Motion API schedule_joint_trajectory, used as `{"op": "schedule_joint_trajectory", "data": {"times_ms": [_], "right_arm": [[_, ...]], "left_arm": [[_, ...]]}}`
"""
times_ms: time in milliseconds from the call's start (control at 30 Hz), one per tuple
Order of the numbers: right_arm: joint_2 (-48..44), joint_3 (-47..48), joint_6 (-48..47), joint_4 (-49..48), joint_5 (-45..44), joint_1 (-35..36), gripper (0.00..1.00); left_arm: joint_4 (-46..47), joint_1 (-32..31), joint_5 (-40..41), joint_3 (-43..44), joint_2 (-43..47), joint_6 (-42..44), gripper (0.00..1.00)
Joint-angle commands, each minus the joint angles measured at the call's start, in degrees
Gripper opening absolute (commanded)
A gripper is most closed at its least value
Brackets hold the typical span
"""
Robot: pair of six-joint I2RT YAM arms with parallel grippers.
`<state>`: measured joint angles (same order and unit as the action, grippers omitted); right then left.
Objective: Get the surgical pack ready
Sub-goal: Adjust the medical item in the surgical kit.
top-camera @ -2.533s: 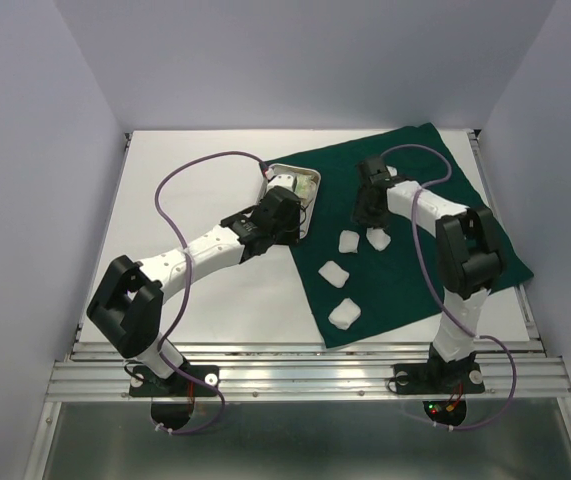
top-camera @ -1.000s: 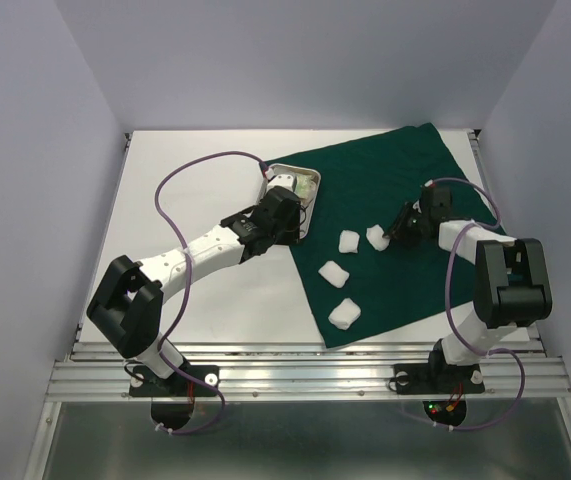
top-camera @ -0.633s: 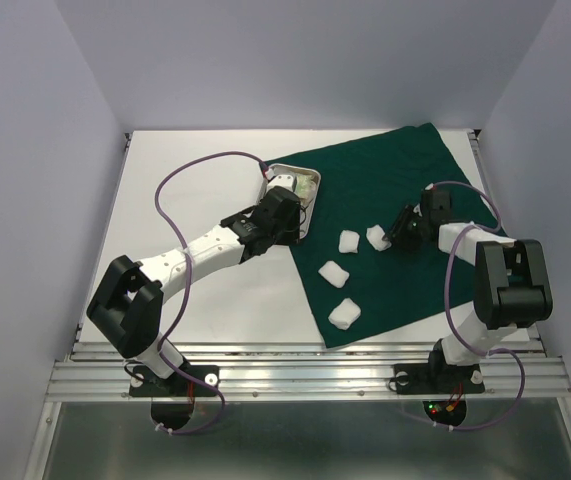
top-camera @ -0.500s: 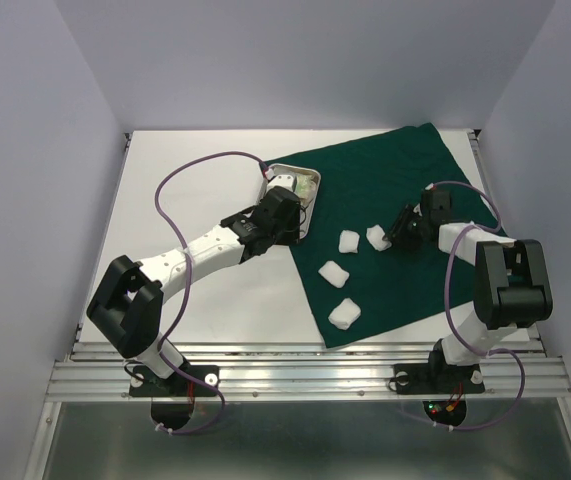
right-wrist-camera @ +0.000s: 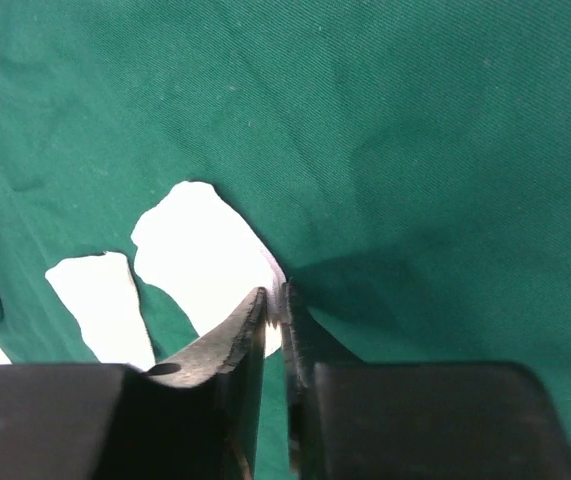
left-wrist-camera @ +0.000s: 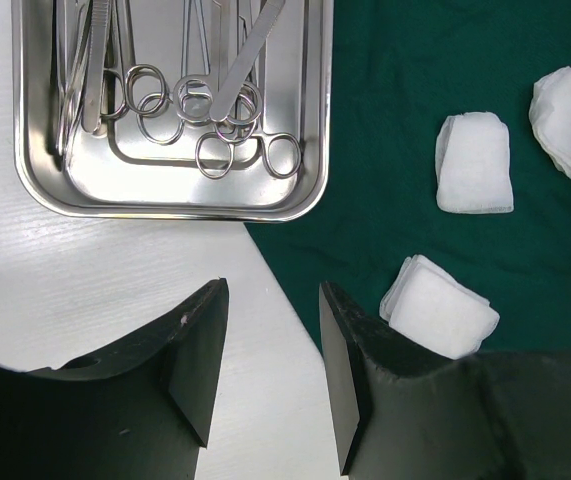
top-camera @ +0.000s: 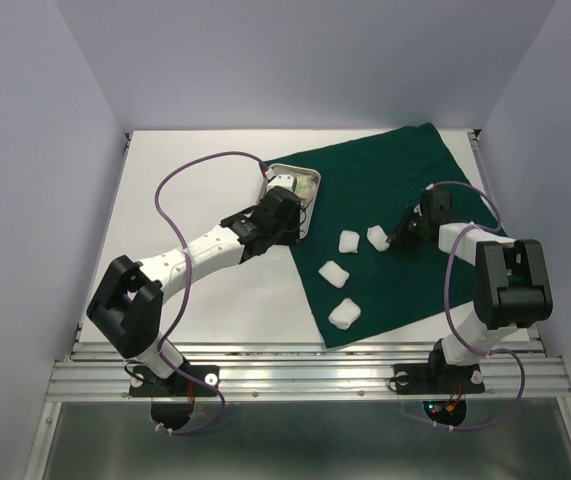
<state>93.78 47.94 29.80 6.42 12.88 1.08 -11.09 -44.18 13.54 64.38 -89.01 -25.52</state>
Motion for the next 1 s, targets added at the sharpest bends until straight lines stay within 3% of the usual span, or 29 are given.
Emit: {"op": "schedule_joint_trajectory", "data": {"times_ms": [0,233,367,700,833,867,967], "right_arm": [[-1.23,0.13,-0.01,-1.23,-0.05,-0.47,0.13],[-3.68,-1.36,2.89,-2.54,2.66,-0.47,0.01],[-6.14,-3.99,7.72,-4.39,4.52,-0.47,0.01],[-15.02,-13.57,19.93,-5.71,-1.19,0.76,0.01],[-17.66,-17.53,22.84,-9.23,-1.55,1.90,0.17],[-17.84,-17.97,22.93,-9.05,-1.89,2.52,0.29],[-18.10,-17.89,22.23,-8.00,-2.60,2.52,0.46]], "left_arm": [[-0.25,0.06,0.52,0.22,1.65,0.73,0.53],[-0.07,0.06,0.35,0.13,1.56,0.73,0.53],[-0.07,0.06,0.08,0.22,1.39,0.73,0.53],[0.19,0.06,-0.44,0.22,0.77,0.56,0.53],[0.28,-0.02,-0.80,0.39,0.51,0.38,0.53],[0.28,-0.03,-0.88,0.40,0.42,0.47,0.53],[0.28,-0.03,-0.80,0.57,0.33,0.47,0.53]]}}
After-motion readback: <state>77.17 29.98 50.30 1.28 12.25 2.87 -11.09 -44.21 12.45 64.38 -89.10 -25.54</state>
